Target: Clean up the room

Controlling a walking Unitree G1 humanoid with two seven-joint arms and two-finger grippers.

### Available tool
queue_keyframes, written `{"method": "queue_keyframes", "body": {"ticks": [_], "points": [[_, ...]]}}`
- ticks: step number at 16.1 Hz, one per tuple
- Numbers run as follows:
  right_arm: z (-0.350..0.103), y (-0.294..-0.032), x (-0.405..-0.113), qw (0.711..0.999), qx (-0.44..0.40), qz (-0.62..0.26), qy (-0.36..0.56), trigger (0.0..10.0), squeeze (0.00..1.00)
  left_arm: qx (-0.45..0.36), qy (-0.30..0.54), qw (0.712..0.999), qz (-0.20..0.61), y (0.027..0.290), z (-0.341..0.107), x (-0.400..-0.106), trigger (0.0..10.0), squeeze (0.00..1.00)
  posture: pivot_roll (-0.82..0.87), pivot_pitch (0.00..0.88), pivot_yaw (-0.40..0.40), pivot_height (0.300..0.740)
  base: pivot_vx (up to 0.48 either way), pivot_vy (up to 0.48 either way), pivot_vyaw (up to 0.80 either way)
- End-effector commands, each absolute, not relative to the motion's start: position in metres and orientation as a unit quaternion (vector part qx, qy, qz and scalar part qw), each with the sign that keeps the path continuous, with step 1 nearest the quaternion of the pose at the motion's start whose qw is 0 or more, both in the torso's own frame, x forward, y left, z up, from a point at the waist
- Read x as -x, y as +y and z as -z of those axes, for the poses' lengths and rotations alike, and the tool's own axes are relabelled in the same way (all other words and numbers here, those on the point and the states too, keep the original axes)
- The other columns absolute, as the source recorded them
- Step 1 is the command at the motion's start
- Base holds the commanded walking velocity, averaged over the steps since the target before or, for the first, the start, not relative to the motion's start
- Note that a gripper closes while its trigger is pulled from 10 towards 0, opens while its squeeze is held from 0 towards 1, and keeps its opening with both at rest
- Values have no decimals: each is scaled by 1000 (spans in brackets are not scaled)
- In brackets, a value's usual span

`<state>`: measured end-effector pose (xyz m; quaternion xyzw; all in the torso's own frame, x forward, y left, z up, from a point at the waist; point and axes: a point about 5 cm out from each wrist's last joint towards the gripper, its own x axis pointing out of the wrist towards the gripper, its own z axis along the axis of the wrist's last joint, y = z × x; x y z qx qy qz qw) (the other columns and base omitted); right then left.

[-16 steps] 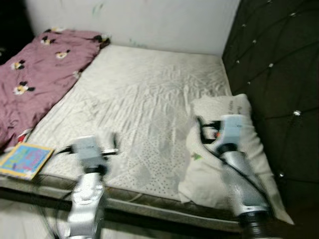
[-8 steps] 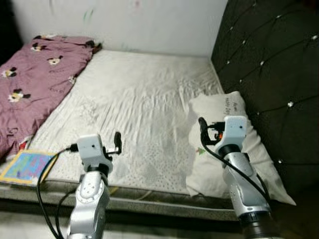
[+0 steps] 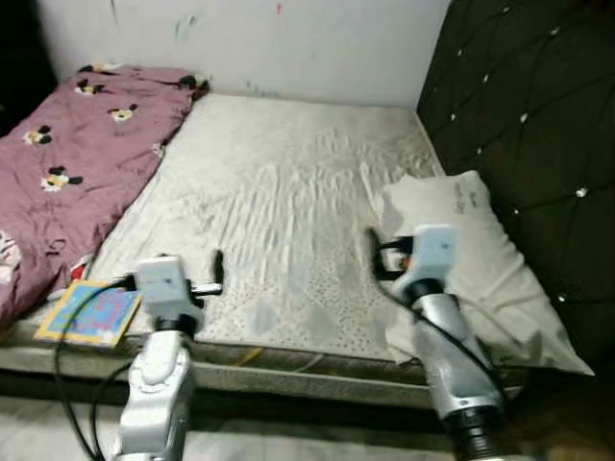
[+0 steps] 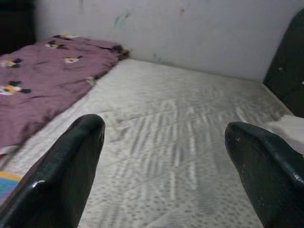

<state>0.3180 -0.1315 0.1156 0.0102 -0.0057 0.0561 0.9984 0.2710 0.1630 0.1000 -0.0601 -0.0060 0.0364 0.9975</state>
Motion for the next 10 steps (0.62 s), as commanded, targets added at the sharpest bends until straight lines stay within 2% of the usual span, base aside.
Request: {"method": "queue_keyframes", "body": {"ticks": [1, 3, 10], "points": [[-121, -138, -321, 999, 3, -49, -17, 10000, 0, 74, -14, 997, -17, 155, -105, -271, 10000, 0, 34, 0, -8, 740, 0, 0, 0], [-121, -139, -321, 999, 4, -49, -18, 10000, 0, 76, -16, 997, -12, 154, -105, -270, 10000, 0, 34, 0, -8, 740, 0, 0, 0], [-120, -139, -323, 999, 1, -50, -17, 10000, 0, 79, -15, 997, -4, 154, -105, -270, 10000, 0, 38, 0, -8, 740, 284, 0, 0]]}}
